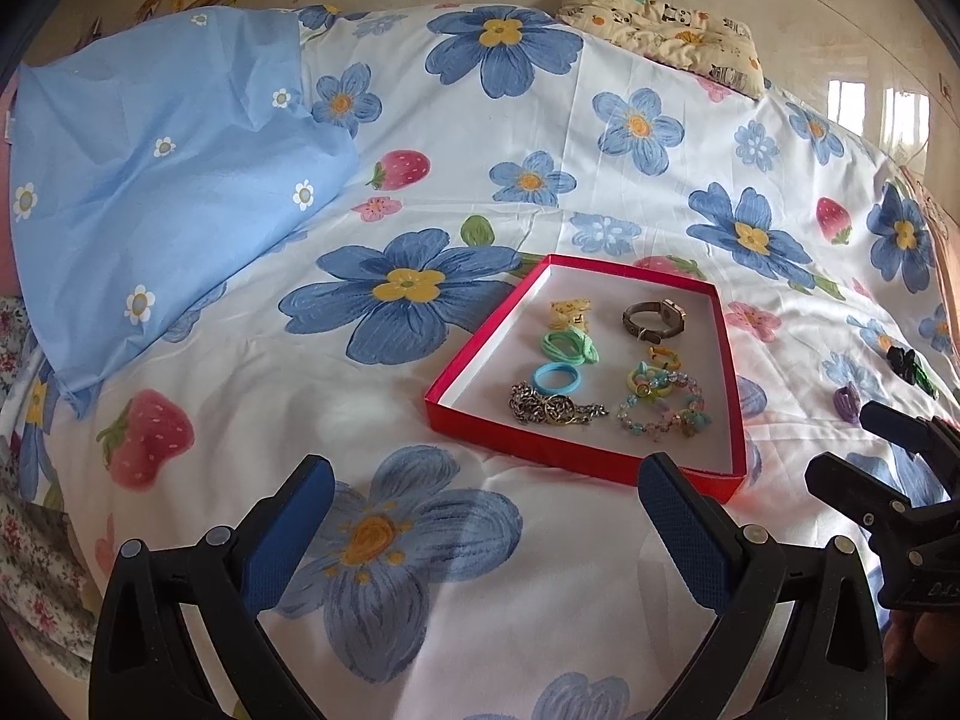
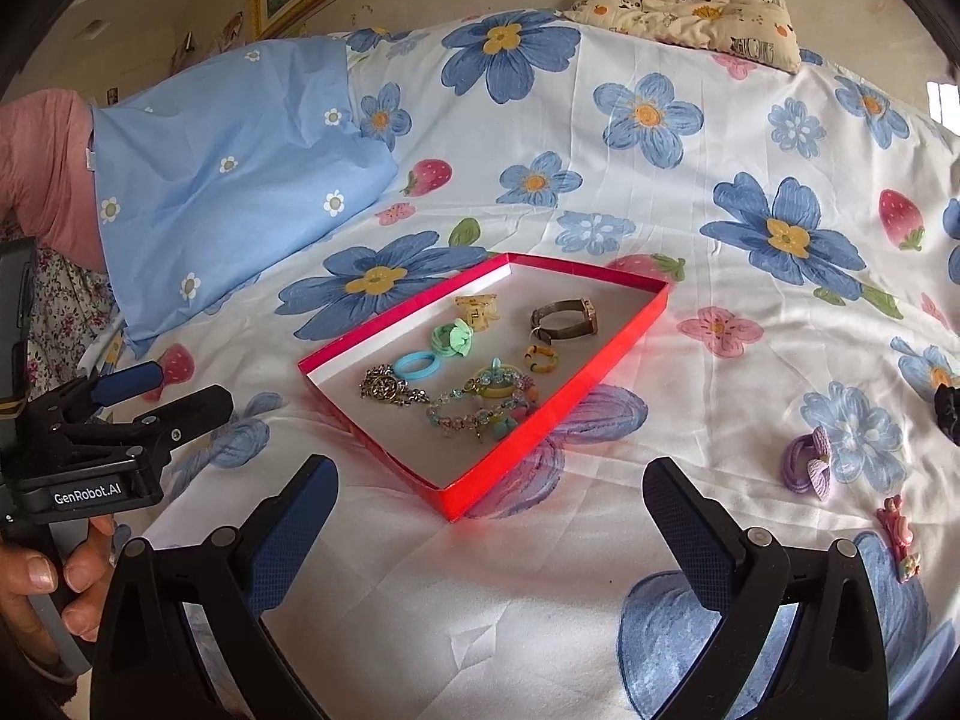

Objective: Organize jewelry

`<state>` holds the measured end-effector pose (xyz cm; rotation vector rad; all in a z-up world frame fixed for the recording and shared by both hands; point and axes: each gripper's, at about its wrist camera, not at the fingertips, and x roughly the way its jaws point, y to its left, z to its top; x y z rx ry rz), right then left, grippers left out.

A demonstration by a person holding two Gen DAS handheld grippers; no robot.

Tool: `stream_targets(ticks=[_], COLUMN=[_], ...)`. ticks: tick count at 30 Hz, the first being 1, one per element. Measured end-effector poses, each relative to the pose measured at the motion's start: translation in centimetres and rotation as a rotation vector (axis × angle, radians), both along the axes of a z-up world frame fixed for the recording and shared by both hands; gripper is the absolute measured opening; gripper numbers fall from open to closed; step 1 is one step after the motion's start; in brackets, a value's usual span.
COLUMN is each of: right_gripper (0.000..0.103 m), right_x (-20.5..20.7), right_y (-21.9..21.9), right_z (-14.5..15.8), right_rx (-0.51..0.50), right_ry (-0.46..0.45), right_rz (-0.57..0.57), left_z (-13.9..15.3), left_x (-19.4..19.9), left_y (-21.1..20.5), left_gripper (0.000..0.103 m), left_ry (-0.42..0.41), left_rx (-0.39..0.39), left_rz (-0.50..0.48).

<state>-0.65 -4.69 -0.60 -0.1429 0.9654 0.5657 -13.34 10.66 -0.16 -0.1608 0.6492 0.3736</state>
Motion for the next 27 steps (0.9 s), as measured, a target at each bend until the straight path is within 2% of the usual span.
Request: stream_targets(ticks=[10, 27], right_gripper=[0.102, 0.102], right_x=[0.12, -0.03], right_y=[-0.19, -0.03], right_z=[0.08, 0.23], right_rx=[0.008, 0.016], right_ry=[-0.002, -0.011], right_rz=[-0.005, 0.010], left_z=[0.26, 0.42], left_x=[-0.32, -0.32], left_y=[-0.57, -0.56], left_gripper=[0.103, 0.103], left_ry=[-0.007, -0.007], left_rx=[0.046, 0.058], left_rz=[-0.005, -0.011])
